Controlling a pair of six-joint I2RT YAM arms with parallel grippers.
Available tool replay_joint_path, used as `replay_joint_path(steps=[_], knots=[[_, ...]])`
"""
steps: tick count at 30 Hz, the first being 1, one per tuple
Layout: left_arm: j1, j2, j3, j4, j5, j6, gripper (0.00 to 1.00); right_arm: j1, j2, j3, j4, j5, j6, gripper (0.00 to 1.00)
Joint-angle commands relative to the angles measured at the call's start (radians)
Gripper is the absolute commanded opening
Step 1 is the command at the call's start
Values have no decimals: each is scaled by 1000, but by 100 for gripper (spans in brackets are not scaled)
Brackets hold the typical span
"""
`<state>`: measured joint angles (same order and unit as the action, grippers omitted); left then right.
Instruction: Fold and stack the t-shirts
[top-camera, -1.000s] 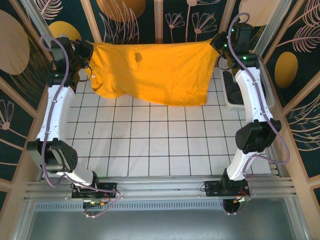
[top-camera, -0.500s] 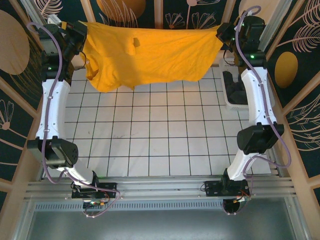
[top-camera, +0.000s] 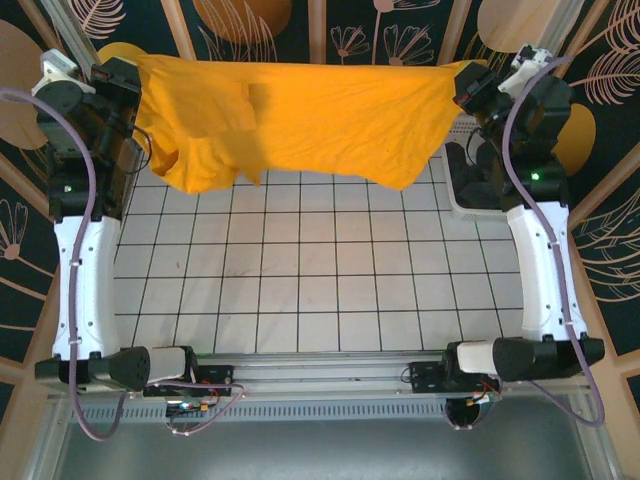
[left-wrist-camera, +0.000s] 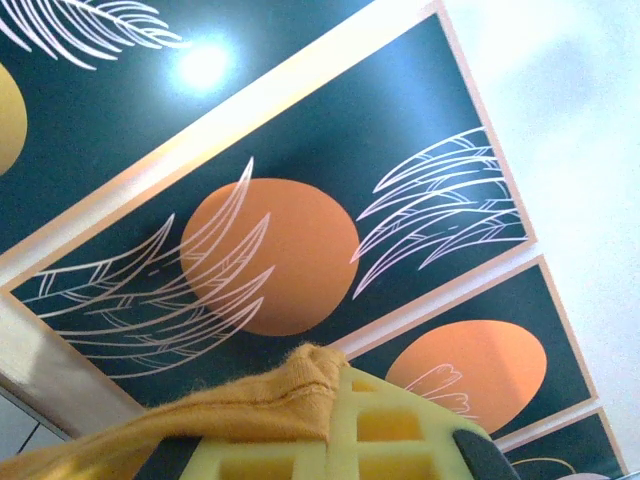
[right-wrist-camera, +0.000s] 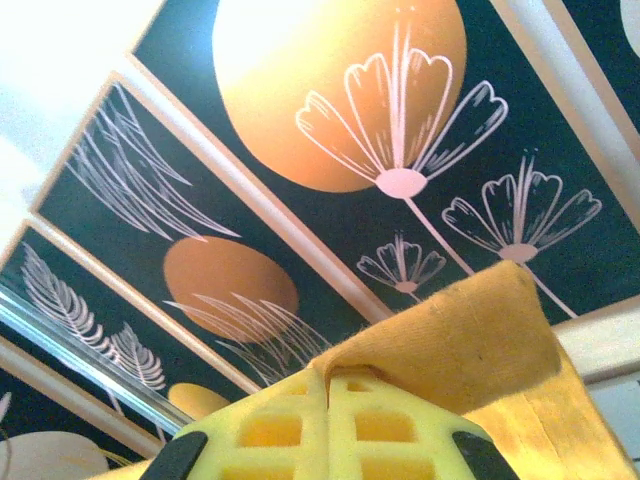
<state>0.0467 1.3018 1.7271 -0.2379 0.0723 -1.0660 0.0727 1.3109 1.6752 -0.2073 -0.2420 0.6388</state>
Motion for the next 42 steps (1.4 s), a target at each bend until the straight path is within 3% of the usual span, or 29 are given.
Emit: replay_joint_path(steps=[1, 10, 15, 18, 21, 24, 28, 33, 34, 36, 38, 40, 42], knots=[[15, 59, -16, -23, -32, 11, 0, -14, 22, -53, 72, 7, 38, 0], [30, 357, 204, -20, 114, 23, 0, -12, 296, 166, 81, -46, 64, 0], [63, 557, 532, -90, 194, 30, 0, -16, 466, 417, -9, -60, 61, 0], [76, 607, 692, -136, 210, 31, 0, -19, 483, 491, -42, -24, 47, 0], [78, 554, 685, -163, 203, 35, 0, -33, 421, 447, -50, 33, 40, 0], [78, 395, 482, -185, 172, 46, 0, -43, 289, 281, -51, 104, 27, 0], [77, 85, 13, -136, 82, 35, 0, -43, 55, -71, -30, 166, 43, 0], [78, -185, -509, -148, 99, -12, 0, -29, -203, -533, -71, 176, 124, 0], [78, -228, -596, -154, 102, -8, 8, -25, -242, -628, -84, 172, 140, 0], [77, -282, -743, -171, 101, 6, 34, -21, -283, -785, -116, 153, 162, 26], [77, -290, -866, -224, 102, 37, 52, -21, -283, -888, -167, 122, 167, 51], [77, -285, -935, -267, 97, 67, 57, -14, -280, -949, -191, 104, 157, 61], [78, -296, -986, -293, 81, 76, 58, -11, -276, -974, -233, 111, 143, 62]])
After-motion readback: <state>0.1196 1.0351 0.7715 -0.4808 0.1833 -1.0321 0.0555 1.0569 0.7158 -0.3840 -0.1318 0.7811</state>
